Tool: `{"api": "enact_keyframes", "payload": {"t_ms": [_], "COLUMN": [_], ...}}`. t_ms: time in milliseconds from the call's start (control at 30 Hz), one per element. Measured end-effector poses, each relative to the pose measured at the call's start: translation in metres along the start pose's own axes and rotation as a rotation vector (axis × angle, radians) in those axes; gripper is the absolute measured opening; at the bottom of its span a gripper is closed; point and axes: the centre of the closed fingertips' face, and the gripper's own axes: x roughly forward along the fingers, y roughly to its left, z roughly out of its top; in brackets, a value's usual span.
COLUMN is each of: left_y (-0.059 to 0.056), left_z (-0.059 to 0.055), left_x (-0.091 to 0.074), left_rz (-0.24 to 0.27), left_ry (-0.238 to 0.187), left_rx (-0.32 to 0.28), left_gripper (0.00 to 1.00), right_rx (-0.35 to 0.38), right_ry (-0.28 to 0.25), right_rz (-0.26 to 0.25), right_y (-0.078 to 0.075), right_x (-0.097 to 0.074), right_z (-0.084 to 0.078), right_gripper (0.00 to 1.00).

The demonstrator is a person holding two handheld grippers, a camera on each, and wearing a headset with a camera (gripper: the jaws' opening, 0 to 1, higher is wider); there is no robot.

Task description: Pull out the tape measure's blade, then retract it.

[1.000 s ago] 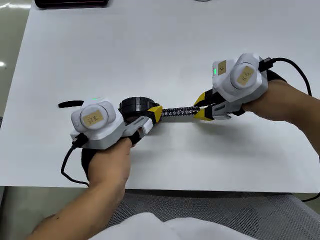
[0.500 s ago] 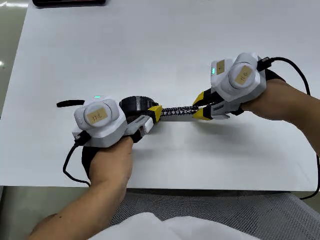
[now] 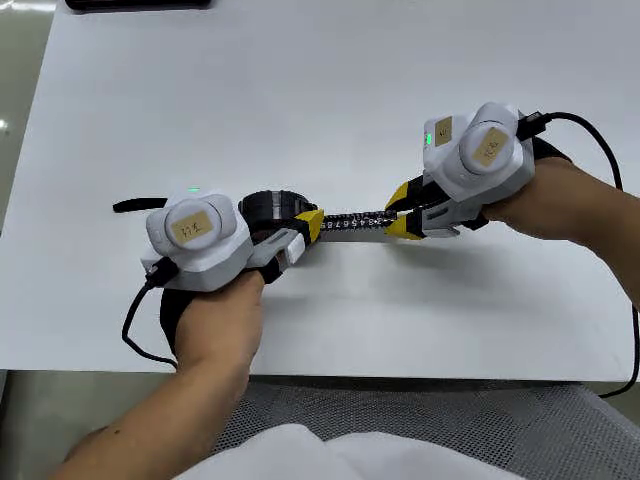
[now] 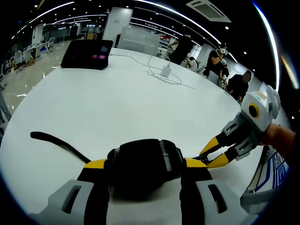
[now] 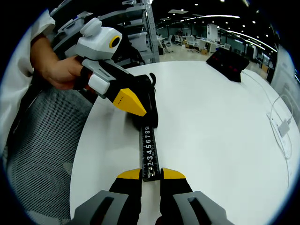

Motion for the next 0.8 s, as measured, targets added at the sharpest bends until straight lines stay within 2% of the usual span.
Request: {"api": "enact_keyframes", "payload": {"t_ms": [800], "left_y": [-0.001], "left_z": [0.001], "left_x": [-0.001], "left_rz": [-0.014], "left_ry": [-0.002], "left_rx": [-0.021], "left_gripper": [0.57], "right_rx": [-0.004], "right_ry": [-0.036], "right_rz": [0.012], "right_y": [0.001], "right_x": [0.021], "right_z": [0.022], "right_gripper": [0.11]}}
